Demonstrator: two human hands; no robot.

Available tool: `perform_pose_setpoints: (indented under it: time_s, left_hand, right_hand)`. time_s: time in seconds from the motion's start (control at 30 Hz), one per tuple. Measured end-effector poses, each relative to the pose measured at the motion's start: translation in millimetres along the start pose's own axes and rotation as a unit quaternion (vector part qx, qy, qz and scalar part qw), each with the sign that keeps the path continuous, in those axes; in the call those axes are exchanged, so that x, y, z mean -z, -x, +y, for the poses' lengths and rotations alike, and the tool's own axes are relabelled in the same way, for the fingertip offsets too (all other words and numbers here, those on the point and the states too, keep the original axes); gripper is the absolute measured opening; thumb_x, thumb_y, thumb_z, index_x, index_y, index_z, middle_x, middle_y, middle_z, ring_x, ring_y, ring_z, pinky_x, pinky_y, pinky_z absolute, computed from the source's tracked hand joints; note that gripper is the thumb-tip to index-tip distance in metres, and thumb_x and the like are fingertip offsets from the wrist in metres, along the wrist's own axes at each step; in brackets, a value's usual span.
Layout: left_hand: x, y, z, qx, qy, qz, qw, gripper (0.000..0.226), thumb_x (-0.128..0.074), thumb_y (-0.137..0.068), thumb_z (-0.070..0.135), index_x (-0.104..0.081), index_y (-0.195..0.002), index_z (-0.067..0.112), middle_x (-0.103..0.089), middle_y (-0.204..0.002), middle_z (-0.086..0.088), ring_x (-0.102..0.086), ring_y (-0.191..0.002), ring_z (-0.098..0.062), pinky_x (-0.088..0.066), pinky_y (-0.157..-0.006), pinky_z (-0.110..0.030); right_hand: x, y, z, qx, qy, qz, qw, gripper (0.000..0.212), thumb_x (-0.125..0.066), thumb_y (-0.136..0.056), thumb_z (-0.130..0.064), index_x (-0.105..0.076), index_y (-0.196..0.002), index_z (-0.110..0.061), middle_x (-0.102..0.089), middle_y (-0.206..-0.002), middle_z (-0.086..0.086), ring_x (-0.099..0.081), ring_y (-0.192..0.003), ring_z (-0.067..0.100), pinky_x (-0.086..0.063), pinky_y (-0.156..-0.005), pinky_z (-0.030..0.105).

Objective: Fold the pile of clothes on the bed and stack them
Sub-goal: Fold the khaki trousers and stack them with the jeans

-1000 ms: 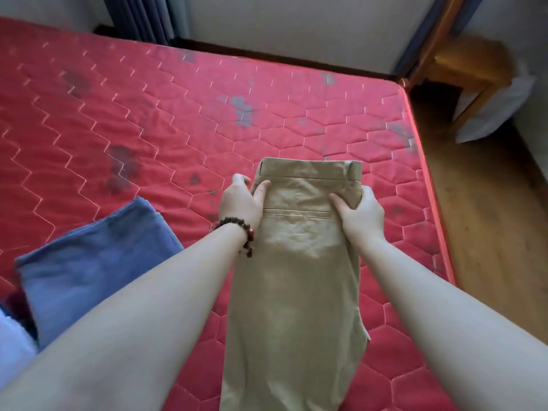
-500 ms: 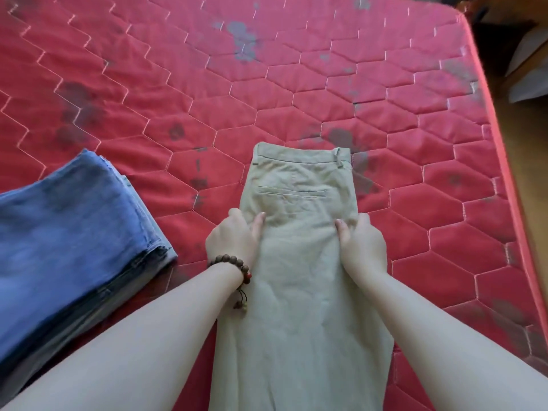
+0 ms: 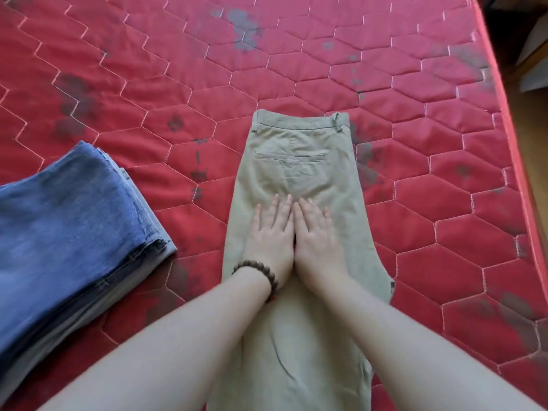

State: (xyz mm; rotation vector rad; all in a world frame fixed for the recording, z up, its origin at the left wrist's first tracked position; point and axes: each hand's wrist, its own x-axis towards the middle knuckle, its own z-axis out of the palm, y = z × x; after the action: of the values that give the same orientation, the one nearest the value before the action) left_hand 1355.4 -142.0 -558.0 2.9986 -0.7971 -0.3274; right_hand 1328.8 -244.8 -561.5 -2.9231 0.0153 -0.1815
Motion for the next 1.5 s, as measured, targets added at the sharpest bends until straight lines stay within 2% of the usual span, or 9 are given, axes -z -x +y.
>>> perform_pose_setpoints:
  time_s: [0.07,0.1,0.2,0.27,0.4,0.57,0.83,1.03,1.5]
  left_hand:
    - [-14,16,5,0.026,0.010,0.016,0.999,0.061,-0.016,-0.094,0.033,-0.025,-0.152,0.017,-0.015,-0.161,-0.005,-0.013,-0.148,-0.027,-0.005,-0.118,-0.051]
    - [-17,22,6,0.035,0.015,0.020,0.999,0.063,-0.012,-0.093,0.037,-0.025,-0.152,0.020,-0.016,-0.161,-0.004,-0.013,-0.148,-0.026,-0.003,-0.117,-0.051]
    - [-26,49,11,0.043,0.022,0.014,0.999,0.063,0.002,-0.091,0.044,0.001,-0.152,0.030,0.004,-0.162,-0.001,0.008,-0.149,-0.025,0.010,-0.115,-0.052]
    - [-28,73,15,0.050,0.026,0.017,0.998,0.058,-0.001,-0.092,0.046,0.006,-0.149,0.035,0.005,-0.162,-0.001,0.009,-0.149,-0.027,0.010,-0.115,-0.054]
    - [-41,131,25,0.045,0.040,0.015,0.998,0.056,-0.011,-0.094,0.047,-0.003,-0.149,0.037,-0.004,-0.162,-0.003,0.003,-0.149,-0.032,0.006,-0.116,-0.054]
    - [-51,205,35,0.014,0.040,0.018,0.999,0.057,-0.026,-0.094,0.043,-0.023,-0.149,0.031,-0.026,-0.158,-0.009,-0.020,-0.145,-0.037,-0.011,-0.114,-0.052]
    - [-68,315,48,-0.014,0.035,-0.012,0.999,0.057,-0.027,-0.094,0.041,-0.034,-0.149,0.027,-0.028,-0.157,-0.009,-0.024,-0.144,-0.036,-0.013,-0.114,-0.050]
    - [-85,399,68,0.019,0.059,-0.010,0.998,0.057,-0.026,-0.095,0.039,-0.036,-0.148,0.022,-0.028,-0.156,-0.010,-0.018,-0.144,-0.030,-0.017,-0.113,-0.048]
    - [-123,546,107,0.016,0.041,-0.011,0.999,0.058,-0.020,-0.099,0.038,-0.011,-0.154,0.022,-0.009,-0.161,-0.009,-0.007,-0.149,-0.029,-0.004,-0.120,-0.044]
  right_hand:
    - [-10,25,-2,-0.015,0.007,-0.025,1.000,0.052,-0.041,-0.089,-0.021,-0.048,-0.138,-0.003,-0.048,-0.143,0.016,-0.044,-0.135,0.030,-0.018,-0.112,0.044]
    - [-12,35,-1,-0.030,0.009,-0.026,0.999,0.054,-0.037,-0.091,-0.024,-0.046,-0.141,-0.005,-0.045,-0.146,0.014,-0.039,-0.138,0.028,-0.016,-0.113,0.045]
    - [-8,64,-7,-0.064,0.014,-0.023,0.998,0.057,-0.033,-0.092,-0.027,-0.042,-0.144,-0.008,-0.039,-0.151,0.013,-0.033,-0.141,0.026,-0.015,-0.114,0.047]
    - [-4,87,-12,-0.070,0.022,-0.038,0.997,0.058,-0.032,-0.091,-0.030,-0.040,-0.145,-0.008,-0.035,-0.152,0.014,-0.032,-0.142,0.028,-0.015,-0.114,0.047]
    - [3,142,-24,-0.083,0.047,-0.084,0.992,0.060,-0.031,-0.092,-0.036,-0.036,-0.148,-0.015,-0.030,-0.155,0.014,-0.028,-0.144,0.031,-0.013,-0.114,0.051]
    - [11,216,-53,-0.097,0.067,-0.104,0.988,0.058,-0.032,-0.091,-0.038,-0.038,-0.146,-0.020,-0.031,-0.155,0.013,-0.029,-0.143,0.031,-0.014,-0.114,0.052]
    - [17,326,-99,-0.133,0.067,-0.126,0.981,0.058,-0.029,-0.094,-0.036,-0.033,-0.150,-0.020,-0.025,-0.157,0.013,-0.018,-0.145,0.027,-0.018,-0.113,0.051]
    - [24,401,-126,-0.116,0.050,-0.130,0.983,0.057,-0.029,-0.095,-0.037,-0.033,-0.150,-0.021,-0.024,-0.157,0.015,-0.016,-0.146,0.028,-0.016,-0.114,0.051]
    - [29,550,-163,-0.112,0.064,-0.152,0.980,0.058,-0.021,-0.098,-0.037,-0.014,-0.154,-0.022,-0.007,-0.161,0.011,-0.003,-0.149,0.025,-0.001,-0.119,0.052]
